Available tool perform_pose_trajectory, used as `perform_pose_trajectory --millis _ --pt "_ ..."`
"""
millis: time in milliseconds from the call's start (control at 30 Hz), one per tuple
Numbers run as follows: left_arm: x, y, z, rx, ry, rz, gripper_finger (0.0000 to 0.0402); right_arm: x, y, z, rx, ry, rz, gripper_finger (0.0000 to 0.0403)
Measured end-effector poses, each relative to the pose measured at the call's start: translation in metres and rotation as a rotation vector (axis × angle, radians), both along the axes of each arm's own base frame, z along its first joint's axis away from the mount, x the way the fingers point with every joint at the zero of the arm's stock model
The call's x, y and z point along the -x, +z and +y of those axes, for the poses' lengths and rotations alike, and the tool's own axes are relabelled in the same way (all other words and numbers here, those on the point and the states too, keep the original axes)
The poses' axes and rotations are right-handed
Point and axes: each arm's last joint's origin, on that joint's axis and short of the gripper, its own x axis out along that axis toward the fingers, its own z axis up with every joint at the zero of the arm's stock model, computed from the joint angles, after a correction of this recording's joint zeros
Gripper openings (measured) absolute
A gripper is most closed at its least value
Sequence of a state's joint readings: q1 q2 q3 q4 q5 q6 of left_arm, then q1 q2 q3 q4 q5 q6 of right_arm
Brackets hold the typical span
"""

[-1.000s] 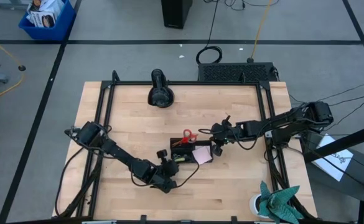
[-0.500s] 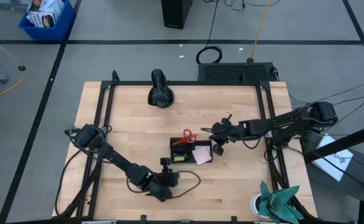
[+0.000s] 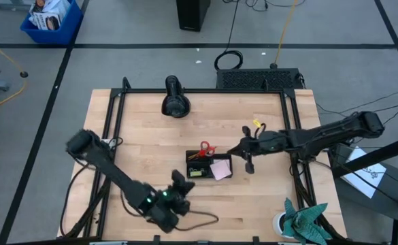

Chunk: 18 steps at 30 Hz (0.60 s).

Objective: Pick and place office supplies into organizer
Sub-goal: Return to Home Position

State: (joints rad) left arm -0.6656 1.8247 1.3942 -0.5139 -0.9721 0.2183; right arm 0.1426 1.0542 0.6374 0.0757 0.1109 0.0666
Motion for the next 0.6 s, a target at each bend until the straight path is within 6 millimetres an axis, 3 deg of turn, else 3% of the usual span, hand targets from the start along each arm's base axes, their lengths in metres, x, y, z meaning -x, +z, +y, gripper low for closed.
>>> perform_pose_trajectory --millis 200,367,500,600 --pt "0.022 0.081 0.061 0.209 0.034 -0.143 0.0037 0.004 0.027 0.006 0.256 -0.006 -0.223 0.0000" --pt "0.072 0.119 0.101 0.289 -0.027 -0.239 0.0037 0.011 0.039 0.006 0.338 0.006 -0.293 0.0000" --pt "0.122 0.126 0.128 0.397 -0.092 -0.342 0.0037 0.023 0.046 0.004 0.269 -0.014 -0.308 0.0000" --pt "0.151 0.110 0.143 0.528 -0.228 -0.413 0.0037 0.030 0.047 0.000 0.222 -0.035 -0.286 0.0000"
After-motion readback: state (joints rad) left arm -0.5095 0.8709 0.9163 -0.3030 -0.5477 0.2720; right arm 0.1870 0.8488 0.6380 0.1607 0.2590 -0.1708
